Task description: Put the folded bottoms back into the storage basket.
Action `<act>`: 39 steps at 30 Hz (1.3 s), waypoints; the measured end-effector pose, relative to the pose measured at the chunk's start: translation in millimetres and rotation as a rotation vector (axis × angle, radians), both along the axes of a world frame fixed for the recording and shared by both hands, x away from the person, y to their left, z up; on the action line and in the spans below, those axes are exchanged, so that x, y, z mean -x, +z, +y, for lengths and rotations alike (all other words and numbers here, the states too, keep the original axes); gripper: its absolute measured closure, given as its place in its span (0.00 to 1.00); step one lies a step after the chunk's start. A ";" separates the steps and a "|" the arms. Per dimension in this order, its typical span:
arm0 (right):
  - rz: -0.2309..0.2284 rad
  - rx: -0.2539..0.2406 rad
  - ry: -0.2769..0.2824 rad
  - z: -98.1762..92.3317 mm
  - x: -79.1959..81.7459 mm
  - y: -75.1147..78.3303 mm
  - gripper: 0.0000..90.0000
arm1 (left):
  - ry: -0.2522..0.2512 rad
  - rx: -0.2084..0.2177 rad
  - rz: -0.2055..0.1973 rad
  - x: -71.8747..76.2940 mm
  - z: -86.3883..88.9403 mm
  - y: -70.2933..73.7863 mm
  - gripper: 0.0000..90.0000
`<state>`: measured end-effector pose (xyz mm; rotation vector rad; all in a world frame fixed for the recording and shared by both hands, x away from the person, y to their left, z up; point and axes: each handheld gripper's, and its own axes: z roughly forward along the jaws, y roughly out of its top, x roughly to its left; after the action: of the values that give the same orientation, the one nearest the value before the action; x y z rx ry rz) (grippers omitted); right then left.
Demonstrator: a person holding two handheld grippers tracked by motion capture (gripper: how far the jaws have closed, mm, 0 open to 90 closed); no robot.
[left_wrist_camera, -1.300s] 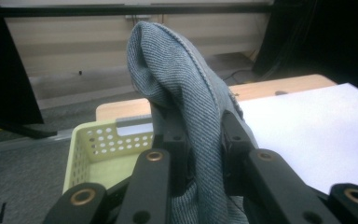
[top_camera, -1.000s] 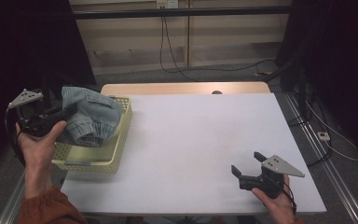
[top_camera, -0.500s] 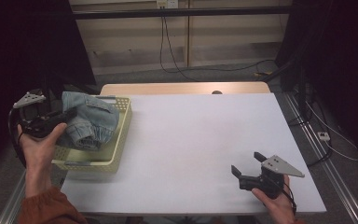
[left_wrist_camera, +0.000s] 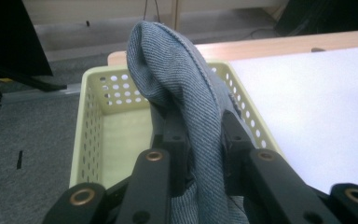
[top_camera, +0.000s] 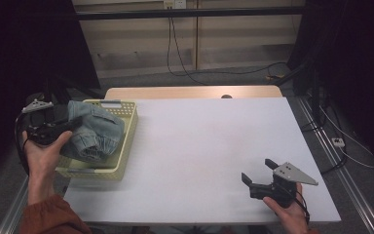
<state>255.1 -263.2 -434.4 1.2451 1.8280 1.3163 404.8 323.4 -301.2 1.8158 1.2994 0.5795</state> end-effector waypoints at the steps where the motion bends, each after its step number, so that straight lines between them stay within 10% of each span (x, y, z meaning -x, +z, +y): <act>1: 0.000 -0.001 0.000 0.0 0.1 0.0 0.04 | -0.005 -0.003 0.005 -0.4 -0.2 -0.4 0.85; 27: 0.008 0.003 -0.002 0.7 -0.8 -0.8 0.04 | -0.068 -0.020 0.044 -23.7 -18.5 -21.6 0.84; 39: 0.008 0.005 -0.003 0.4 -0.7 -0.8 0.04 | -0.005 -0.032 0.051 -30.4 -7.0 -32.8 0.82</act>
<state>255.8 -262.8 -435.2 1.2515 1.8332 1.3067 435.1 316.4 -334.0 1.8708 1.3256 0.5576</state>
